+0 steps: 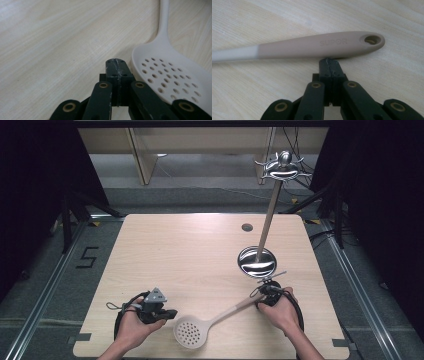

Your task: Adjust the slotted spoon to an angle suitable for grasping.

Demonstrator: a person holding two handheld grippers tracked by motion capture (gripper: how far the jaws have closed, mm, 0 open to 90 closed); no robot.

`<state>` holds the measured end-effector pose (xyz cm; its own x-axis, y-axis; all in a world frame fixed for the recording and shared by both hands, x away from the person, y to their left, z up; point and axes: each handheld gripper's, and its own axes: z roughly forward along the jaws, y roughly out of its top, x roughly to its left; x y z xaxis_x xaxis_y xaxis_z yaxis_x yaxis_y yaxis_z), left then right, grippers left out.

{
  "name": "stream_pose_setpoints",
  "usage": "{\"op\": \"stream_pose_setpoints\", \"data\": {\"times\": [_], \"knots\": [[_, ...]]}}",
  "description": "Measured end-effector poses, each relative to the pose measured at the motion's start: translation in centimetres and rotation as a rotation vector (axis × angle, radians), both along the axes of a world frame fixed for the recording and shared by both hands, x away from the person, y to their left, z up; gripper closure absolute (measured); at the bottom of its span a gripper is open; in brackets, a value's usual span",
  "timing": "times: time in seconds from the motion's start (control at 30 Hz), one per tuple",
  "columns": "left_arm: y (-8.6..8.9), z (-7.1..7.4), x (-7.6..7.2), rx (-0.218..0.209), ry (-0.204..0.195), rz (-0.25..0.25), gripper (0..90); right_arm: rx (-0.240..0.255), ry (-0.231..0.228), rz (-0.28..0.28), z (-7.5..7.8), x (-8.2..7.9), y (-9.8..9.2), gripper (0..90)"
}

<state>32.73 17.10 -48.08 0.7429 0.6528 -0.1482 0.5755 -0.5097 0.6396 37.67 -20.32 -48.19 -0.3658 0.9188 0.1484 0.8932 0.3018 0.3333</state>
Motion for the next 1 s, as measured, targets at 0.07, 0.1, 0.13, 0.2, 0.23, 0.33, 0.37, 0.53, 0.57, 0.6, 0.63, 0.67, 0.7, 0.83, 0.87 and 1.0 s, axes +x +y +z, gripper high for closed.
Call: {"op": "stream_pose_setpoints", "data": {"times": [0.07,0.1,0.13,0.2,0.23,0.33,0.37,0.53,0.57,0.6,0.63,0.67,0.7,0.83,0.87,1.0], "knots": [[-0.2,-0.3,-0.1,-0.003,0.024,0.003,89.2,0.004,-0.002,0.009,0.0,0.0,0.0,90.0],[-0.3,-0.3,-0.2,0.002,0.017,-0.001,89.2,0.004,-0.005,0.014,0.0,0.0,0.0,90.0],[-0.4,-0.3,-0.2,-0.002,0.018,-0.007,89.2,0.005,-0.010,0.014,0.0,0.1,0.0,90.0],[-0.6,0.0,-0.4,-0.004,0.005,-0.039,89.2,-0.006,-0.010,0.018,0.0,0.1,0.1,90.0],[-0.7,0.1,-0.5,-0.001,0.010,-0.033,89.2,-0.014,-0.009,0.004,0.0,0.2,0.2,90.0],[-0.8,0.2,-0.7,-0.010,0.018,-0.050,89.2,0.004,-0.019,0.012,0.1,0.3,0.3,90.0],[-0.8,0.2,-0.8,-0.002,0.026,-0.050,89.2,-0.006,-0.025,0.002,0.1,0.4,0.4,90.0],[-1.1,0.0,-1.2,0.012,0.062,-0.091,89.1,-0.018,-0.024,-0.005,0.0,1.1,0.7,89.7],[-1.4,-0.1,-1.5,-0.021,0.074,-0.067,89.1,-0.019,-0.029,-0.005,0.0,1.2,0.8,89.2],[-1.1,0.1,-1.3,0.031,0.068,-0.133,89.1,0.004,-0.038,-0.014,0.1,1.2,1.0,88.5],[-1.7,-0.2,-1.8,-0.028,0.084,-0.081,89.1,0.001,-0.041,-0.007,0.1,1.3,1.1,87.6],[-1.9,-0.3,-2.0,-0.042,0.087,-0.087,89.1,-0.019,-0.058,0.003,-0.1,1.5,1.0,86.6],[-2.0,-0.3,-2.0,-0.031,0.085,-0.107,89.0,0.000,-0.047,-0.024,0.1,1.5,1.4,85.4],[-2.7,-0.3,-2.6,-0.034,0.095,-0.142,88.5,0.006,-0.066,-0.056,0.2,1.8,1.3,77.2],[-2.9,-0.4,-2.7,-0.047,0.090,-0.145,87.8,0.026,-0.079,-0.076,0.3,1.8,1.2,74.3],[-2.4,0.1,-2.5,-0.066,0.070,-0.096,84.7,0.070,-0.151,-0.174,1.0,2.0,0.6,61.2]]}}
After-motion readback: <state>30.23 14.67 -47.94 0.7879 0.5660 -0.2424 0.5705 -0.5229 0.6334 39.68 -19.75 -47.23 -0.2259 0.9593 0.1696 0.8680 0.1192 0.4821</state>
